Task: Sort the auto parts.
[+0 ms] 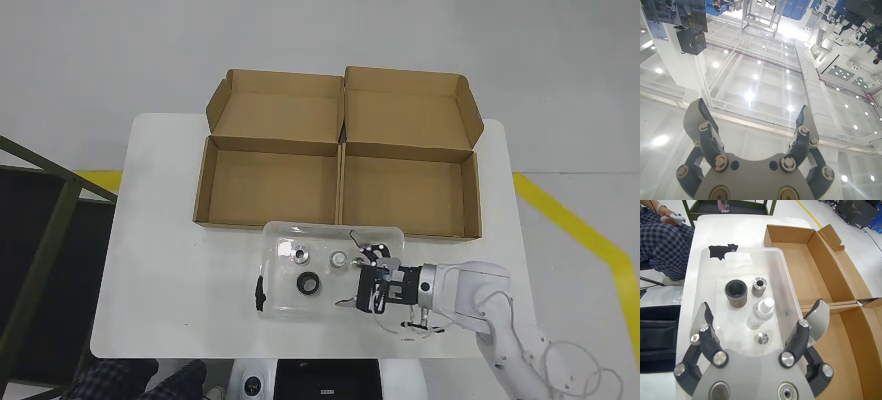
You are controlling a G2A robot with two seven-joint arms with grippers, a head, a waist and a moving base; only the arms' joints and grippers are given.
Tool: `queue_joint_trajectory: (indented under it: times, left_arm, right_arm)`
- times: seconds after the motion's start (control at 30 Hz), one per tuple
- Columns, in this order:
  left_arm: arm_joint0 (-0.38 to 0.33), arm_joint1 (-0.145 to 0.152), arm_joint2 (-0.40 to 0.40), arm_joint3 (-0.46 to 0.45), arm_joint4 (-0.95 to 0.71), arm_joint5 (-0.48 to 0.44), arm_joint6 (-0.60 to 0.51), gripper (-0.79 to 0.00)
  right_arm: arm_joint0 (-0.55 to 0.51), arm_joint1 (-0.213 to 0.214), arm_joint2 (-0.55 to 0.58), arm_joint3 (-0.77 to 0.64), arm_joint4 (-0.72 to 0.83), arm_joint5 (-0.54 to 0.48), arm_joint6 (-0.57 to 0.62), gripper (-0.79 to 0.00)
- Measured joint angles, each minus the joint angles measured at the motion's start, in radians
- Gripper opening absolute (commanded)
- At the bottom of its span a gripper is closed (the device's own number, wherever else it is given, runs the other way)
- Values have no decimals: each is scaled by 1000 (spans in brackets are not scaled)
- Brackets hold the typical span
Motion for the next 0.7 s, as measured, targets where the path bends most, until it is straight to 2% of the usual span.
queue_joint_trajectory:
  times: [0.33,0.53,0.57,0.7]
  left_arm:
    - [0,0,0,0,0,0,0,0]
    - [0,0,0,0,0,0,0,0]
    - [0,0,0,0,0,0,0,0]
    - [0,0,0,0,0,0,0,0]
  right_arm:
    - [35,2,-34,57,6,-1,11,0]
    - [57,3,-52,88,8,1,15,-49]
    - [61,3,-55,93,9,2,16,-102]
    - [80,3,-71,114,9,9,22,-126]
